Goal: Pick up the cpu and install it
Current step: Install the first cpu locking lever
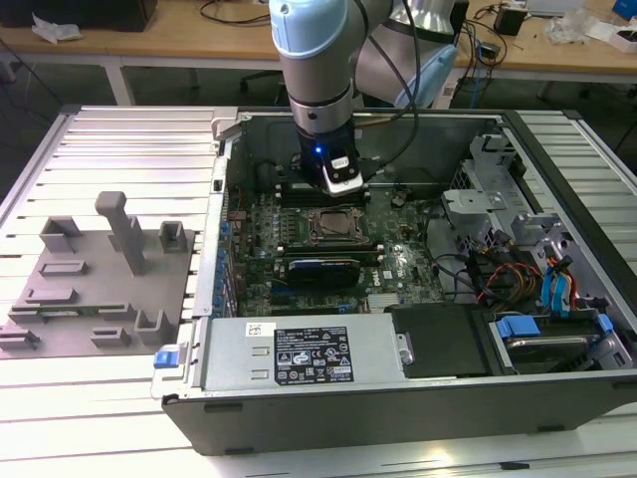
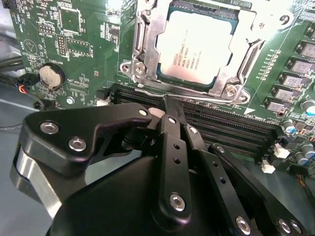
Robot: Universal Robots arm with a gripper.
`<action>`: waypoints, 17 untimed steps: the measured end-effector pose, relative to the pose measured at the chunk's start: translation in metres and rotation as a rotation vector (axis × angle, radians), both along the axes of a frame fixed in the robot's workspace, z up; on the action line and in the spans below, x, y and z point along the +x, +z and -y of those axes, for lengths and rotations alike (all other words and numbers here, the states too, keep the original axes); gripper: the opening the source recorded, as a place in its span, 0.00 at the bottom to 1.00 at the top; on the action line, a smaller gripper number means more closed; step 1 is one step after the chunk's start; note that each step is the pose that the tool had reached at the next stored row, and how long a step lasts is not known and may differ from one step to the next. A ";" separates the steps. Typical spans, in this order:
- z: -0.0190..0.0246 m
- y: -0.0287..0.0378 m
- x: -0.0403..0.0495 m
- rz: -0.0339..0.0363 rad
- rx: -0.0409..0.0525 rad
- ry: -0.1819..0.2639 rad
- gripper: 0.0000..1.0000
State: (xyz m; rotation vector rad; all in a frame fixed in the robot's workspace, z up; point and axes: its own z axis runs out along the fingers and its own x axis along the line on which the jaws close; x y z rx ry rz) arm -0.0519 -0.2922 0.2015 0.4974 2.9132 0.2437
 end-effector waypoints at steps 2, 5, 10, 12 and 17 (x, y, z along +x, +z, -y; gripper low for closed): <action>0.0005 -0.0006 0.0000 0.0000 -0.0012 0.000 0.11; 0.0011 -0.0014 0.0000 0.0000 -0.0025 0.000 0.11; 0.0016 -0.0026 0.0001 -0.0001 -0.0032 0.000 0.11; 0.0018 -0.0029 0.0004 0.0000 -0.0035 0.000 0.11; 0.0025 -0.0032 0.0018 0.0000 -0.0048 0.000 0.11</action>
